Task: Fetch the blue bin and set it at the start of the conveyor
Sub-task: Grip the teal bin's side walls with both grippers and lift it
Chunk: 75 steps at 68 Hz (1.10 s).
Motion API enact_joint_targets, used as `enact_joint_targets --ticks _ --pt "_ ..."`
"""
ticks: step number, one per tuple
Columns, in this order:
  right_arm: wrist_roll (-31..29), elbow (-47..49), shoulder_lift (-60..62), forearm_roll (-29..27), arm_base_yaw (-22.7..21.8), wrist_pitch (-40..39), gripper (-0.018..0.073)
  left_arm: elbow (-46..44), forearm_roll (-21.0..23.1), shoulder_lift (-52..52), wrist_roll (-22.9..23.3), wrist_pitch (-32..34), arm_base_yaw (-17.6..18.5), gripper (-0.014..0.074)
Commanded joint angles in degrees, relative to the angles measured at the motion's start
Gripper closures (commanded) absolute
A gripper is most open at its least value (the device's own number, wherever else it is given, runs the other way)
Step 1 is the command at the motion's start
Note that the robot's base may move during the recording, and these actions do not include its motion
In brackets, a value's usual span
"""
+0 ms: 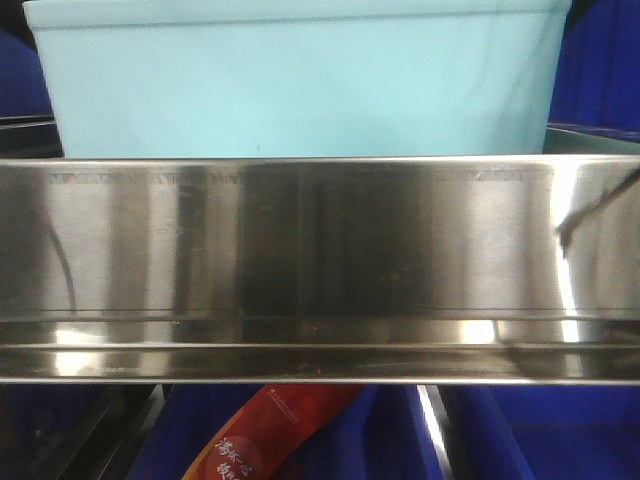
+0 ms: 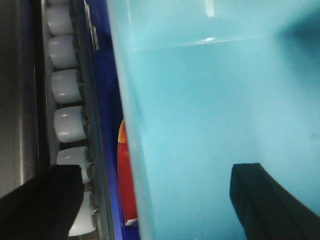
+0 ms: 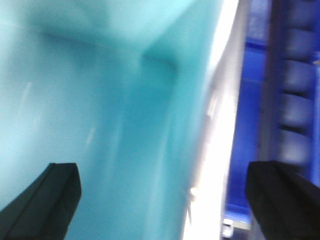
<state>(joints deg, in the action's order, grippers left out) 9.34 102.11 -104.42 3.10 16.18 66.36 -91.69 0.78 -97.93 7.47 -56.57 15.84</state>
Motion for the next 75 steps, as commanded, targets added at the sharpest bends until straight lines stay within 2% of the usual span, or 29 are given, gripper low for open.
enact_joint_targets --ticks 1,6,12,26,29,47,75 --pt "0.2 0.5 -0.7 0.0 -0.3 -1.2 0.0086 -0.5 0.6 -0.1 0.2 0.6 -0.2 0.0108" --pt "0.2 0.5 -1.4 0.0 -0.3 -1.3 0.0192 -0.5 0.5 -0.1 0.2 0.7 -0.2 0.015" --pt "0.2 0.5 -1.9 0.0 -0.3 -1.7 0.0344 -0.5 0.2 -0.3 0.2 0.7 -0.2 0.0259" --pt "0.2 0.5 -3.3 0.0 -0.3 -0.9 0.0657 -0.5 0.2 -0.3 0.2 -0.2 -0.2 0.0701" --pt "0.2 0.5 -3.5 0.0 -0.3 -0.7 0.0724 -0.5 0.2 -0.3 0.2 -0.4 -0.2 0.0708" --pt "0.2 0.5 -0.4 0.0 -0.3 -0.2 0.0712 -0.5 0.2 1.1 0.2 -2.1 0.0 0.0708" --pt "0.2 0.5 14.7 0.1 1.0 0.1 0.0712 -0.5 0.4 15.5 0.2 -2.4 0.1 0.0708"
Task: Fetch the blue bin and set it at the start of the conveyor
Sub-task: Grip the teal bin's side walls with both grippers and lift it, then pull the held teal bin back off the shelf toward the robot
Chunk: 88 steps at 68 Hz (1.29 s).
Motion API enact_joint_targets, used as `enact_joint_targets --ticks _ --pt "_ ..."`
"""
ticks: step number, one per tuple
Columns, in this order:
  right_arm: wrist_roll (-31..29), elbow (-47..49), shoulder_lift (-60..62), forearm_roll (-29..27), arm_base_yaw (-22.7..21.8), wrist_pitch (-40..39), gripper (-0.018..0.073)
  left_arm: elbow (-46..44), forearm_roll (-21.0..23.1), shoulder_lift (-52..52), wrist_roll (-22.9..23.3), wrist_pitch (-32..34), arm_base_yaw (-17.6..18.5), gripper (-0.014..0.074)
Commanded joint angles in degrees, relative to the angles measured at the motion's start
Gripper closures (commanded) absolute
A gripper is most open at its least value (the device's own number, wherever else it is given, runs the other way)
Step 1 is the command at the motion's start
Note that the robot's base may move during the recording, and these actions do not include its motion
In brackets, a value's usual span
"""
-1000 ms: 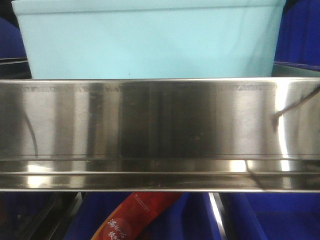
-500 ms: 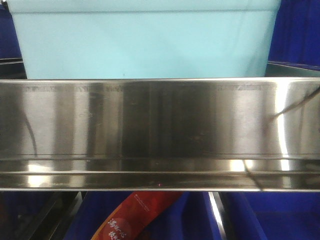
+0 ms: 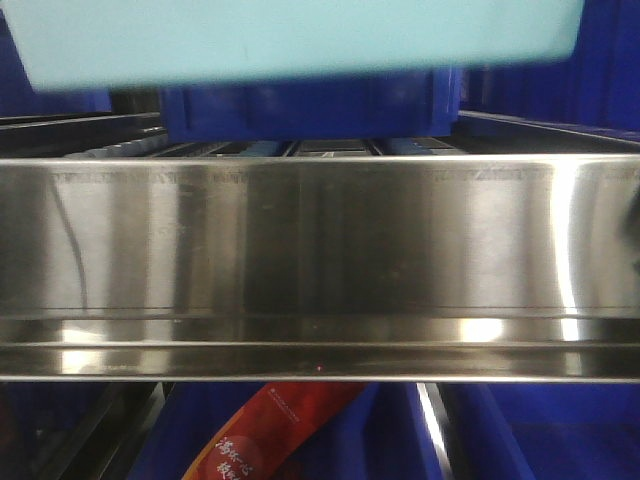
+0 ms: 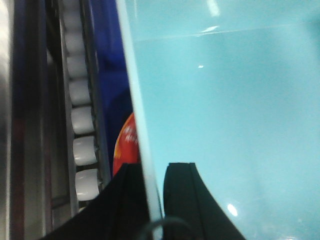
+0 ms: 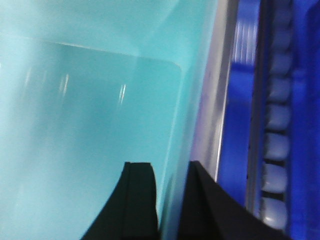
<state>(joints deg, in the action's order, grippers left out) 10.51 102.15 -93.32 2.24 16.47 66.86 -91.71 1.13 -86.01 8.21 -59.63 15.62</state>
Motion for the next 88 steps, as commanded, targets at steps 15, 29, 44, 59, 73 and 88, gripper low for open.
enact_joint_targets --ticks 15,29,44,59,73,88 --pt "-1.0 0.4 8.0 1.0 1.4 2.7 0.0712 -1.8 0.1 9.0 -0.5 1.5 2.5 0.0708" --pt "-1.0 0.4 8.3 1.1 1.4 3.1 0.0712 -4.6 -0.5 8.8 -0.5 -0.2 4.7 0.0708" --pt "-1.0 0.4 8.3 1.1 1.4 2.9 0.0712 -4.6 -0.6 8.3 -0.5 -2.5 4.7 0.0708" --pt "-1.0 0.4 8.3 1.1 1.4 2.8 0.0712 -4.6 -0.6 8.3 -0.5 -2.2 4.7 0.0708" --pt "-1.0 0.4 8.3 1.1 1.4 1.1 0.0712 -4.6 -0.6 8.3 -0.5 0.9 4.7 0.0708" --pt "-1.0 0.4 8.3 1.1 1.4 -3.5 0.0712 -4.6 -0.6 8.3 -0.5 6.6 4.7 0.0708"
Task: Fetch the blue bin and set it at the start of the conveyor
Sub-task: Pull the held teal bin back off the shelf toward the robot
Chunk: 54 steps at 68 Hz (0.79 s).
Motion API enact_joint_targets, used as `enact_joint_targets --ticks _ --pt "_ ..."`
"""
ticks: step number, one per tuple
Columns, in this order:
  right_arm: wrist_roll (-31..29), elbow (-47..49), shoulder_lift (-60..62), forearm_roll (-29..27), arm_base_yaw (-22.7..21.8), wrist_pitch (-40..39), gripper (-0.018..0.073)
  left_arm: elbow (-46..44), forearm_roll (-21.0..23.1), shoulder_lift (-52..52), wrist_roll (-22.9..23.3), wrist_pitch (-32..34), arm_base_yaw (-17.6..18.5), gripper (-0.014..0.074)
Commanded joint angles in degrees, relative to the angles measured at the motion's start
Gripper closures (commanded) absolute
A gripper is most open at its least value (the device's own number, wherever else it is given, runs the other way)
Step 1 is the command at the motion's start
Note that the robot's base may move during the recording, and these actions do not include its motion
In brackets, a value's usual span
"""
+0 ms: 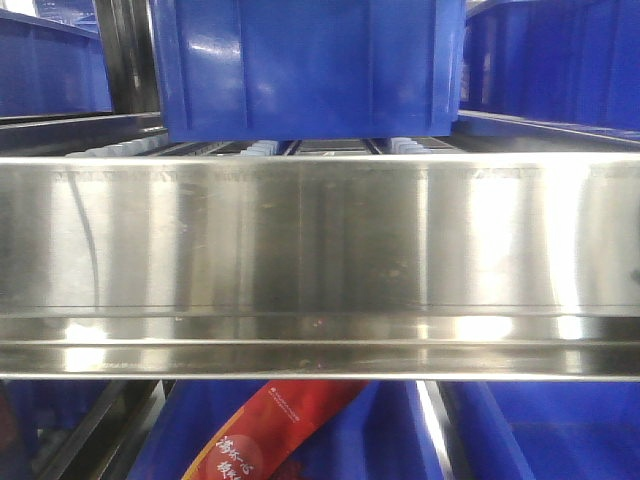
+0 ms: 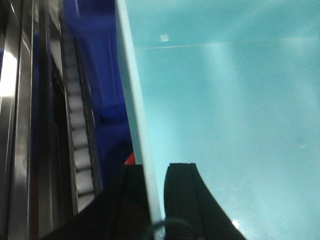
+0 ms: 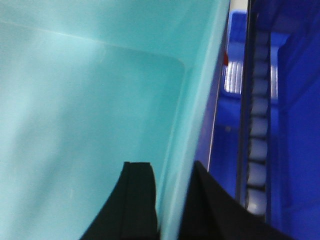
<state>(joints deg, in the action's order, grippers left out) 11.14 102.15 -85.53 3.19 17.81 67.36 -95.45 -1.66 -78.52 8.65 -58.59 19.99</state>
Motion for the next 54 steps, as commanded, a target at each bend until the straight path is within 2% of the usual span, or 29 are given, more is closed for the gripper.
enact_joint_targets --ticks 1,34,54 --pt "-1.6 0.4 0.5 0.2 0.0 -4.4 0.0712 -0.9 2.2 0.8 -1.0 5.9 0.4 0.0708" --pt "-1.6 0.4 0.5 0.2 0.0 -14.0 0.0712 -0.9 2.2 0.8 -1.0 21.0 0.4 0.0708" --pt "-1.6 0.4 0.5 0.2 0.0 -15.2 0.0712 -0.9 2.2 0.8 -1.0 22.6 0.4 0.0708"
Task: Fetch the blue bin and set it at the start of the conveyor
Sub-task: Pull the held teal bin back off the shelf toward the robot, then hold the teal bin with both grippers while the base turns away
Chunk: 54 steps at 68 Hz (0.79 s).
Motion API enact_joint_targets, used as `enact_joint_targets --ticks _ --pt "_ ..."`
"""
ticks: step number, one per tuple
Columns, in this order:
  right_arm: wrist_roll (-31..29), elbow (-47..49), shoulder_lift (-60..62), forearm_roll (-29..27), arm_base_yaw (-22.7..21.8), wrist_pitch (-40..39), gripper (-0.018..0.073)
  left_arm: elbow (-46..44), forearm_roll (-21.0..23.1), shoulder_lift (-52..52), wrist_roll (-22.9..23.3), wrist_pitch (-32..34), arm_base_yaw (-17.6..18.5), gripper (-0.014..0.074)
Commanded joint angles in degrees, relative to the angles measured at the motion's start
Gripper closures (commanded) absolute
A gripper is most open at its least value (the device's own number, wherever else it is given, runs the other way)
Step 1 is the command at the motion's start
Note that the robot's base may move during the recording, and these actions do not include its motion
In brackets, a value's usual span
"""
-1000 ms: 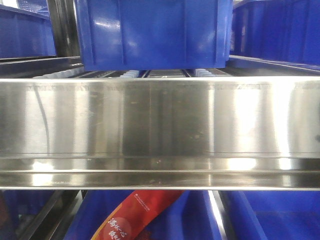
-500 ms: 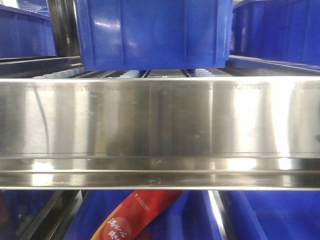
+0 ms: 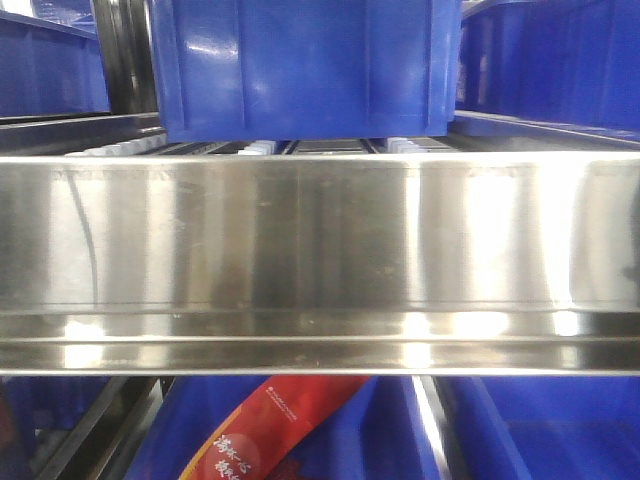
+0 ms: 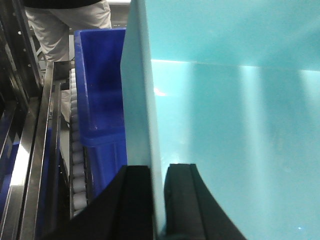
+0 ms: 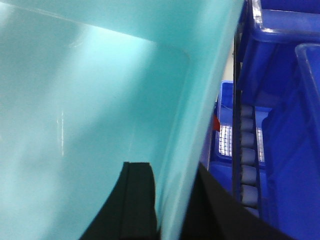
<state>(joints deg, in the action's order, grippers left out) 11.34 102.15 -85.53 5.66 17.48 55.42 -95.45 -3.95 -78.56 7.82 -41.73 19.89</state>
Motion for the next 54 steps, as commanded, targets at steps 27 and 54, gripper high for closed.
enact_joint_targets --ticks 27,54 --pt "-1.8 0.4 0.5 -2.3 0.4 -10.1 0.0712 -0.9 4.5 0.6 -0.1 6.2 0.5 0.0708" --pt "-1.8 0.4 0.5 -2.3 0.4 -12.7 0.0712 -0.9 4.5 0.6 -0.1 6.3 0.5 0.0708"
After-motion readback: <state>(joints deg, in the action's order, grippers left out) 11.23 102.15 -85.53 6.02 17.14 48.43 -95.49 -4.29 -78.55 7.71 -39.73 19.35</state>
